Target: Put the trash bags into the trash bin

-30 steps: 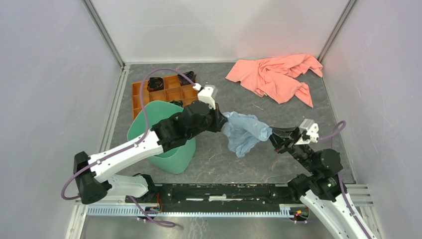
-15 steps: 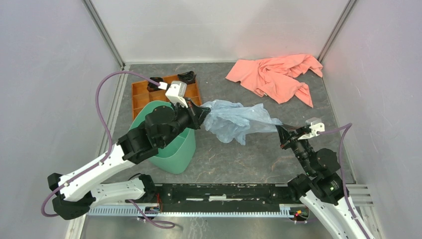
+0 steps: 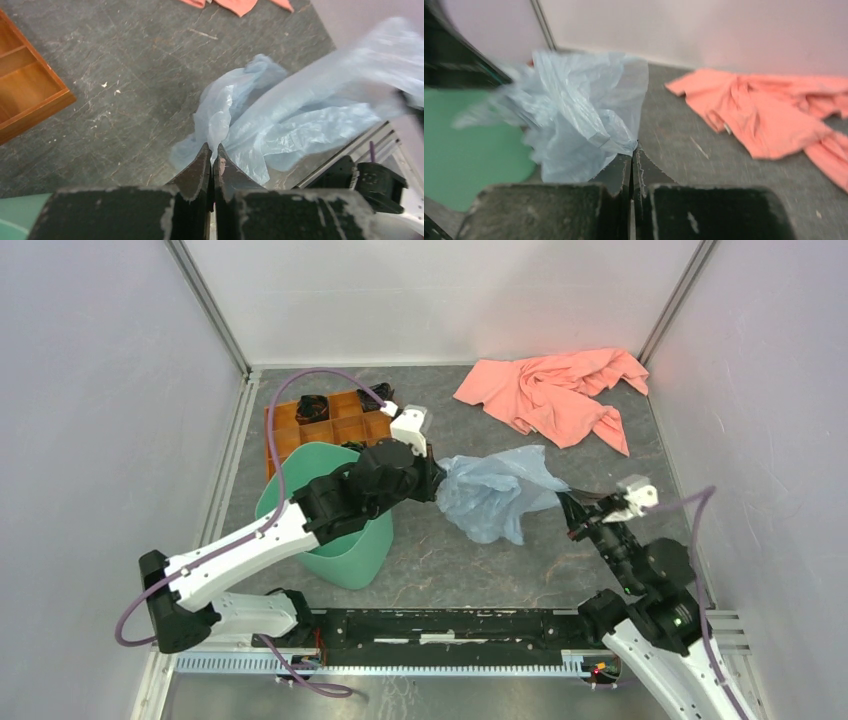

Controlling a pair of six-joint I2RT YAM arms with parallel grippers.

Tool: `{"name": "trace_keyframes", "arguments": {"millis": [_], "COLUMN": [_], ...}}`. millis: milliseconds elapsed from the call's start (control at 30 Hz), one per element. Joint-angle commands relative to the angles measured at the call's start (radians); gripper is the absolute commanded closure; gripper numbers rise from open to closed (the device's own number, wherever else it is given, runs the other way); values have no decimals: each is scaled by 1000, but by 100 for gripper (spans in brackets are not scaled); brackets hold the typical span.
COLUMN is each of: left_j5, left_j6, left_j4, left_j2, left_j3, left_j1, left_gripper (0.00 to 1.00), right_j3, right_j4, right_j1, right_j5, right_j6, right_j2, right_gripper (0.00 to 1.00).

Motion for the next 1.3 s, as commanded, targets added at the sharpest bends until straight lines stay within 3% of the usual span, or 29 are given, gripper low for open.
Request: {"name": "trace_keyframes", "arguments": {"millis": [0, 100, 133, 233, 433, 600, 867, 1033, 1267], "left_j5": [-35, -24, -13, 51, 237, 405, 557, 509, 479], "left_j6": [36, 45, 45, 45, 41, -69, -203, -435, -743], "left_j4": [-57, -77, -83, -70, 69, 179, 349, 451, 590], "left_j2": [65, 82, 79, 51, -26, -11, 70, 112, 223], "left_j3": [70, 101, 108, 100, 27, -7, -59, -122, -131], "left_j1": [2, 2, 2, 2, 2, 2, 2, 2, 5], "left_gripper": [86, 33, 20, 3, 0, 2, 13, 3, 4], "right_j3": [39, 45, 45, 33, 16, 4, 32, -14, -82], "right_j4": [115, 70, 66, 107, 118, 116, 147, 194, 252], "right_j1": [-2, -2, -2, -2, -3, -2, -2, -2, -3], "right_j5": [-58, 9, 21, 15, -12, -25, -37, -102, -224], "right_j6": [16, 37, 49, 68, 72, 15, -44, -18, 3], "right_j2": [-82, -83, -86, -93, -6, 122, 275, 259, 222], "right_gripper": [99, 99, 99, 98, 98, 96, 94, 94, 99]}}
